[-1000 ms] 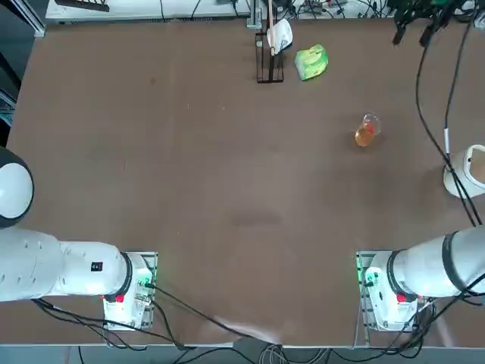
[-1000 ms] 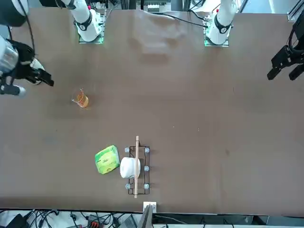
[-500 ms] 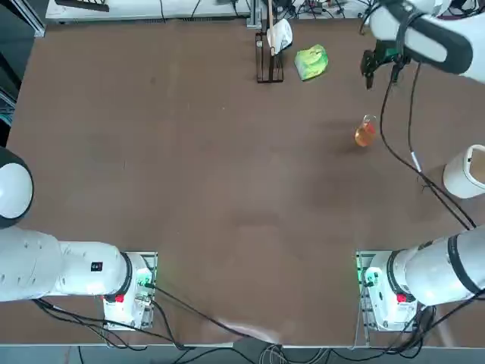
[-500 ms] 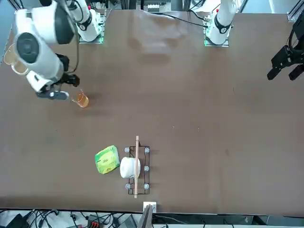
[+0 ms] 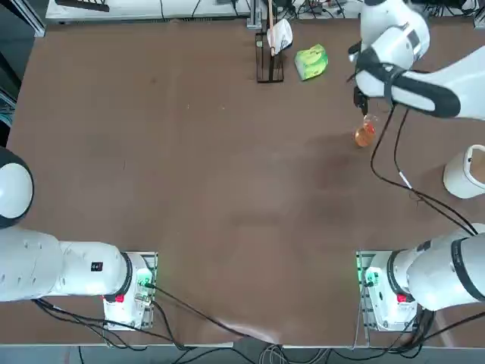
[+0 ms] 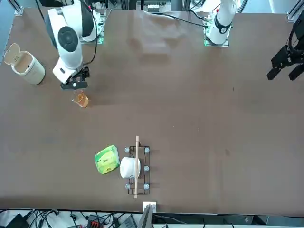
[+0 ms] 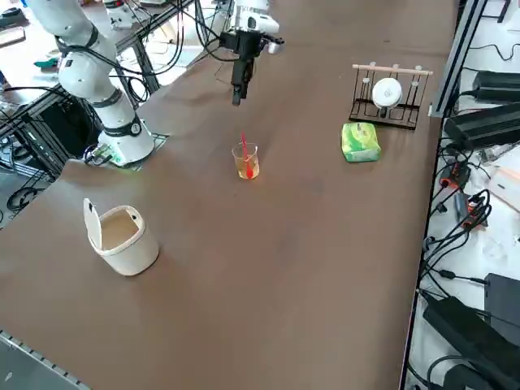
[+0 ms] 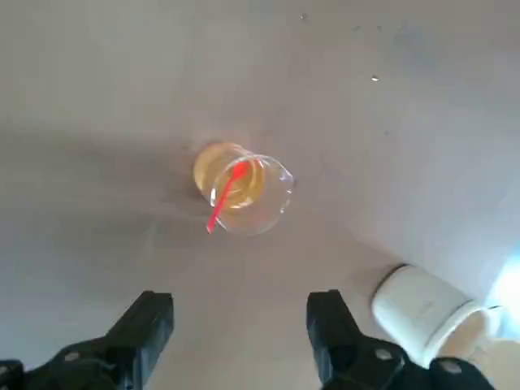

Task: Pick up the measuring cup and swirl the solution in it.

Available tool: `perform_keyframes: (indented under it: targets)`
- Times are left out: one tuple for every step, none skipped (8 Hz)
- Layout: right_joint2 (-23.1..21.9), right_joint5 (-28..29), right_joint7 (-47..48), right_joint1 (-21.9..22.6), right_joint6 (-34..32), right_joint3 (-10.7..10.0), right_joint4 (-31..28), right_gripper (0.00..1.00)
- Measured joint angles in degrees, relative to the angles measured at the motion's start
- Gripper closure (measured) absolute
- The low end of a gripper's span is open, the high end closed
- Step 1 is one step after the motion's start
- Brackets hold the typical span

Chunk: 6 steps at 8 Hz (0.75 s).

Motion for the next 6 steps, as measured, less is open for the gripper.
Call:
perform_keyframes:
  targets:
    - [-0.35, -2.27, 0.02, 0.69, 1.38, 0.0, -1.97, 0.03]
    - [-0.43, -4.08, 0.32, 0.83, 4.08, -0.01, -3.9, 0.03]
    - [-0.42, -5.89, 1.38, 0.83, 7.34, -0.03, -6.09, 0.04]
    - [-0.39, -7.86, 3.3, 0.83, 10.1, -0.04, -8.17, 0.05]
    - [-0.33, -9.52, 5.3, 0.83, 12.11, -0.04, -9.8, 0.07]
    - [-0.24, -11.15, 6.94, 0.83, 13.32, -0.04, -10.88, 0.11]
